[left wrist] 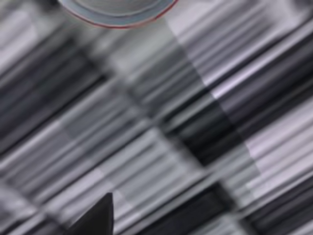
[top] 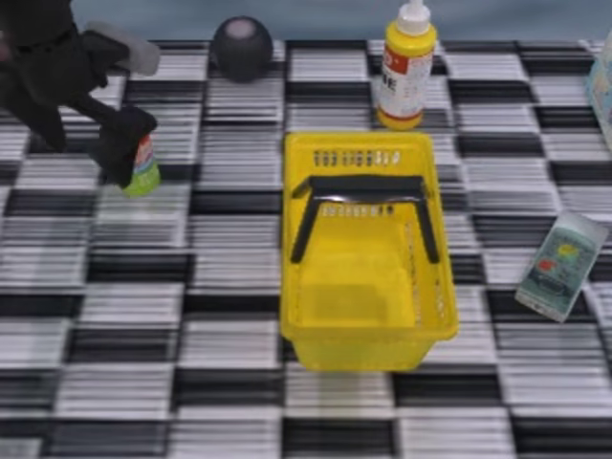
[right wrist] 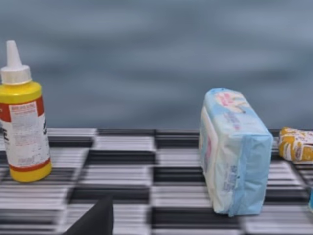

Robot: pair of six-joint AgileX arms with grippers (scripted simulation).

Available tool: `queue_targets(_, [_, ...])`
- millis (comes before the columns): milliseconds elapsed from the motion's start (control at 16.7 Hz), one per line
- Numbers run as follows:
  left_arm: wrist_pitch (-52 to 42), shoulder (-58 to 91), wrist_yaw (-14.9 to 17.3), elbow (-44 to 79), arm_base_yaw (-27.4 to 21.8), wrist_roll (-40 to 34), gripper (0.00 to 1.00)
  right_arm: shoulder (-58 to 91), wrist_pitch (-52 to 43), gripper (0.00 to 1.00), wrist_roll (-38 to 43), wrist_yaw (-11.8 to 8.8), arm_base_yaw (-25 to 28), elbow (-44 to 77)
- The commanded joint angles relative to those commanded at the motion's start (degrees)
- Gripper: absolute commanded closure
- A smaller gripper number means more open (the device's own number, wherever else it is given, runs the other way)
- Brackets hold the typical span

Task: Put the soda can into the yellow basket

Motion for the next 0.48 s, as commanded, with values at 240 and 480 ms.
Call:
queue_targets(240, [-8.2, 15.54, -1.29, 21.72, -0.25, 4.29, 0.0, 0.0, 0.0, 0.0, 0.0, 0.0, 0.0, 0.0])
queue_targets(480, [-12.54, 25.21, -2.53, 38.73, -0.2, 7.15, 0.0, 0.0, 0.0, 0.0, 0.0, 0.0, 0.0, 0.0])
